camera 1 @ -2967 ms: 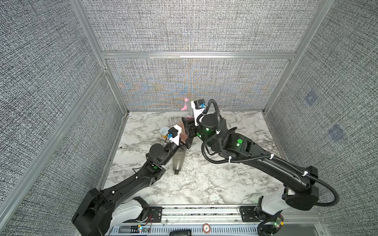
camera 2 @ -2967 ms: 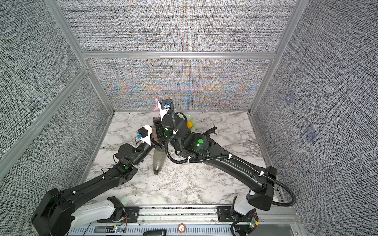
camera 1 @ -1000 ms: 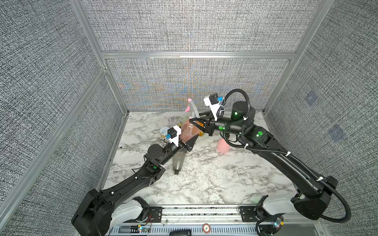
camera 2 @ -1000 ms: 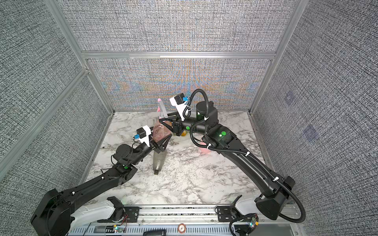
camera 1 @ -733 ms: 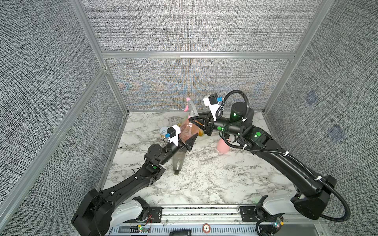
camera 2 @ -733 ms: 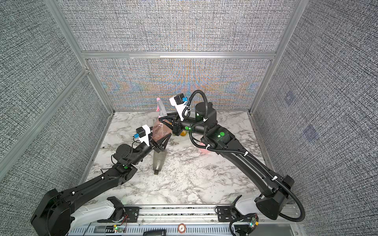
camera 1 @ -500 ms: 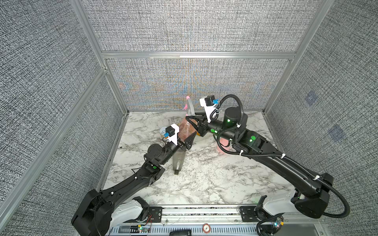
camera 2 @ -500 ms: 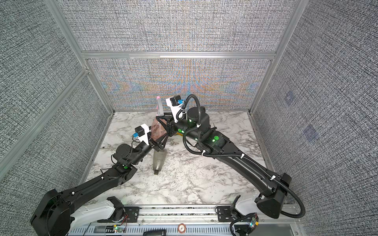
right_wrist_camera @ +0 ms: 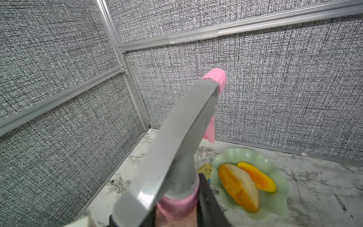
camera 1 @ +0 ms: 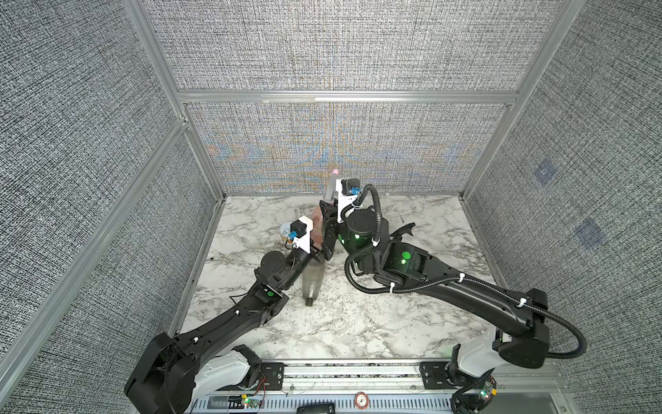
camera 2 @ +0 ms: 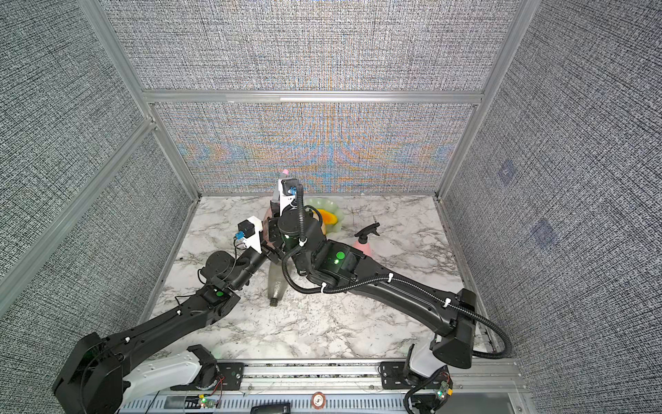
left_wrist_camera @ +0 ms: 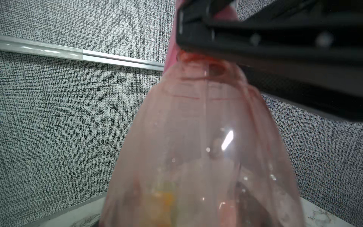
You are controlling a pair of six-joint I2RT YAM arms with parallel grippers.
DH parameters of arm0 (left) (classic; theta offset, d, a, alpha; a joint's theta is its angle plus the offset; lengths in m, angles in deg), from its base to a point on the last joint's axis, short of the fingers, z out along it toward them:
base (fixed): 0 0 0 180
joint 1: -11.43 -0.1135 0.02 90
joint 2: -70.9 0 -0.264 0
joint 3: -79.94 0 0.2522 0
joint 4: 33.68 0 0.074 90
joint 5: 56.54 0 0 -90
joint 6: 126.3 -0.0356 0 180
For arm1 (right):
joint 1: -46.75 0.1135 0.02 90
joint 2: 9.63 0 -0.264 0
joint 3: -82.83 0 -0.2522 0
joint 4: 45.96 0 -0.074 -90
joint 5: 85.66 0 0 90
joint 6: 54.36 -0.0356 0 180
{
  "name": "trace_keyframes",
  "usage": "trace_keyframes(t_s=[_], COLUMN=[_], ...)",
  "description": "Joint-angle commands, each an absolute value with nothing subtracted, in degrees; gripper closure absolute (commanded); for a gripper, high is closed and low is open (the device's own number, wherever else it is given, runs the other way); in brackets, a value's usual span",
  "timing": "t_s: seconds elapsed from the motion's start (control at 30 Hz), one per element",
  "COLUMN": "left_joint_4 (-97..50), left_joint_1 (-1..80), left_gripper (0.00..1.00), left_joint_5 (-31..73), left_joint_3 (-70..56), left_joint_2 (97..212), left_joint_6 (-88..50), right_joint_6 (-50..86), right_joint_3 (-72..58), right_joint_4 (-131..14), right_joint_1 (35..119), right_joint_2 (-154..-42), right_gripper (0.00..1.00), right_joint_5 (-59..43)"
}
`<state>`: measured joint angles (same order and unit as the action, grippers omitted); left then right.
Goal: Attach spray nozzles to spray bottles
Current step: Screw the spray nozzle on the spray bottle.
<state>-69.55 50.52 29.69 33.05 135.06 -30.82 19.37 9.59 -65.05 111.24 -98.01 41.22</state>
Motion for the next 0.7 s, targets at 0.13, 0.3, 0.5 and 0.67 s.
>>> trace_keyframes(t_s=[0.13, 0.3, 0.5, 0.67], left_joint_4=[-74.9, -75.6, -75.5, -75.7], left_joint_1=[50.6, 50.5, 50.5, 50.5], left_gripper=[0.36, 0.36, 0.36, 0.36], left_joint_5=[25.4, 24.2, 21.6, 16.9], left_joint_3=[33.1, 33.4, 33.1, 32.4], left_joint_2=[135.3, 135.5, 135.6, 136.2], left_joint_6=[-31.5, -31.0, -30.4, -28.5], right_joint_6=[20.0, 20.1, 23.2, 27.5], right_joint_3=[5.7, 4.6, 2.6, -0.1], right_joint_4=[-69.5, -72.7, -79.1, -82.9], right_joint_1=[111.5, 110.8, 109.2, 99.6], right_joint_2=[-90.2, -86.8, -81.1, -75.3], right_gripper=[0.44, 0.37, 0.35, 0.20], right_joint_5=[30.0, 27.6, 21.1, 3.6])
